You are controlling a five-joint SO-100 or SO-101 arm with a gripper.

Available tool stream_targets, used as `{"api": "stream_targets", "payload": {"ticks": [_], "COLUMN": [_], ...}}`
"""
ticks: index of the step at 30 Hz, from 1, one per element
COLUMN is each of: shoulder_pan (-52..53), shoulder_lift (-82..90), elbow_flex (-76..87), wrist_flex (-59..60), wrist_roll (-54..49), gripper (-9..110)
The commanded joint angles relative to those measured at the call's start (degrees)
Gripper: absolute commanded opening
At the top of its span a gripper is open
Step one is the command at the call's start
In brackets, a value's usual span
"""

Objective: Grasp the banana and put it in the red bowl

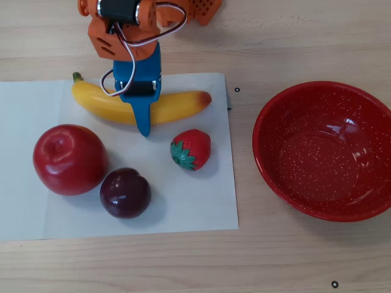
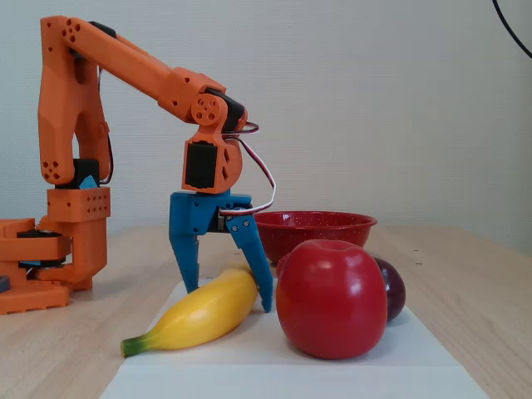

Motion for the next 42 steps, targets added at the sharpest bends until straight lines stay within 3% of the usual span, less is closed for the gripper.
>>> {"api": "stream_targets", "payload": {"ticks": [1,7,16,28,35,42], "shoulder_pan": [0.00,-0.44,-0.88,0.62,6.42,15.38], "shoulder_lift": [3.43,5.62,12.04,12.39,10.81,10.63], "elbow_flex": [-0.79,-0.09,-5.45,-29.97,-47.46,-57.74], "wrist_flex": [0.00,1.41,10.99,32.61,43.33,45.70], "wrist_roll": [0.35,1.23,-0.62,-4.39,-8.88,-12.92], "gripper": [19,0,0,0,0,0]}}
